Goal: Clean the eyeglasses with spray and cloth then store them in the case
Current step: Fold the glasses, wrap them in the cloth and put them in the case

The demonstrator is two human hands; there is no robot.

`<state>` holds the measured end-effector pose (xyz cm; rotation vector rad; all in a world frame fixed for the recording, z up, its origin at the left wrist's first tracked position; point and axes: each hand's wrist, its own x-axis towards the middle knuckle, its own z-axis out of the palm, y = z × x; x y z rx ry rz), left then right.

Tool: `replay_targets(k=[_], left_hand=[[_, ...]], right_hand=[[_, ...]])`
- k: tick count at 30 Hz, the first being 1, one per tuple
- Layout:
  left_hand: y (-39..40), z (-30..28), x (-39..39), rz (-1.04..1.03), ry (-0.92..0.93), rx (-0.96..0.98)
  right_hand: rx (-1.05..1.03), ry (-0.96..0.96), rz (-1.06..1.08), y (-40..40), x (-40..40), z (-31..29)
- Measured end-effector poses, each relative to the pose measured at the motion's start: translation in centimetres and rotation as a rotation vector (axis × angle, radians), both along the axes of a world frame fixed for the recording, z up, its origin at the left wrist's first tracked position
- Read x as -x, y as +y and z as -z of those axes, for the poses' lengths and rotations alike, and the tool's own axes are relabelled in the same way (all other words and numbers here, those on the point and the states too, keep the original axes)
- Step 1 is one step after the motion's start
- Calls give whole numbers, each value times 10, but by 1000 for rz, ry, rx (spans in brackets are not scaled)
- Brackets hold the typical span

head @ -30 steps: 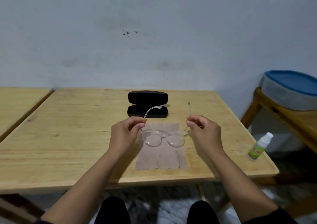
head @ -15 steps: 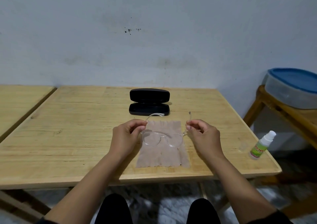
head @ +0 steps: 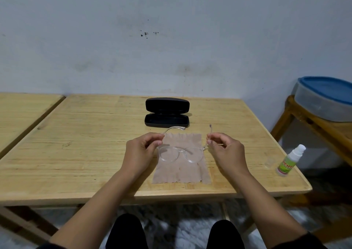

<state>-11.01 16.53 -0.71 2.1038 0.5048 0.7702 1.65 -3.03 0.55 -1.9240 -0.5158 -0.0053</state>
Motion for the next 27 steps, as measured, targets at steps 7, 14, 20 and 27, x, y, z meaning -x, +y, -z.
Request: replay_targets(k=[7,14,20,27], left_hand=[[0,-10,17,-77,27,20],[-4,-4,64,121,269,-126],[-5,2,61,288,283,-329],[-9,8,55,234,237,-399]], right_hand=[[39,42,-29,-14,9,1],[371,50,-366,-42,18,1],[564,-64,-508,-33,16,-7],[530,-83,-457,-28,24,-4]])
